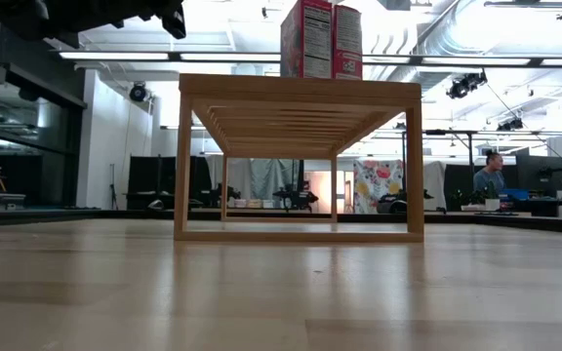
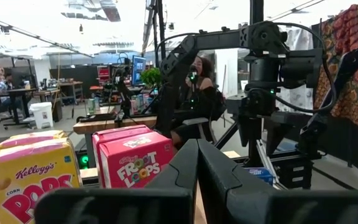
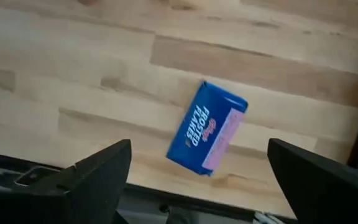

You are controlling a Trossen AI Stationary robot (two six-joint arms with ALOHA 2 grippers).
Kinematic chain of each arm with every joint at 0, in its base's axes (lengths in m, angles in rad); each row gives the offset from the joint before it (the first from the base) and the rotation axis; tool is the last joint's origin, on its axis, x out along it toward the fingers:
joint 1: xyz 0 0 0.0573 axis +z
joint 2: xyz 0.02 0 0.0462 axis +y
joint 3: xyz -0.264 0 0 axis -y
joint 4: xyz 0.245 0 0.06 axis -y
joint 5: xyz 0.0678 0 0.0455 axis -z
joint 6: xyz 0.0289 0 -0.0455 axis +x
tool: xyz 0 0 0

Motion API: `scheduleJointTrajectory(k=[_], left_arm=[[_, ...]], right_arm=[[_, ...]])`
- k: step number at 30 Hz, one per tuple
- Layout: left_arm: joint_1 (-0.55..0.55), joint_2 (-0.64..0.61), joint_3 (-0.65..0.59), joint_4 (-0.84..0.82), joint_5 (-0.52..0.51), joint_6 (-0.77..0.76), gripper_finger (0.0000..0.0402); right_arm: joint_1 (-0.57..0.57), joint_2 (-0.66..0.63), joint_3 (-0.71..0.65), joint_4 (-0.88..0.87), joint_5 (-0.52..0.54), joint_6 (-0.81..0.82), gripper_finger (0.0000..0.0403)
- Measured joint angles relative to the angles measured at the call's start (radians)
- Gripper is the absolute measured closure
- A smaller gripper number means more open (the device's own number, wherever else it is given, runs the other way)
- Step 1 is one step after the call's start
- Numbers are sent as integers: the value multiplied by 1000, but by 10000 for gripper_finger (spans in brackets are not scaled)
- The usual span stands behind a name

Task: Stack cereal on shelf
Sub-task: Put the blue cereal box on the shelf aligned with the other blue cereal box

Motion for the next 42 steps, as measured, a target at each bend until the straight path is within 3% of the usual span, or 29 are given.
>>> scheduleJointTrajectory(k=[7, 30, 42], left_arm=[[0, 0, 0, -4, 0, -6, 401], [0, 0, 0, -63, 12, -103, 401], [-6, 0, 0, -87, 12, -114, 401]], right_arm=[[-12, 0, 0, -5, 98, 41, 25], [-15, 16, -8, -5, 99, 144, 25], [-11, 41, -115, 7, -7, 178, 25]])
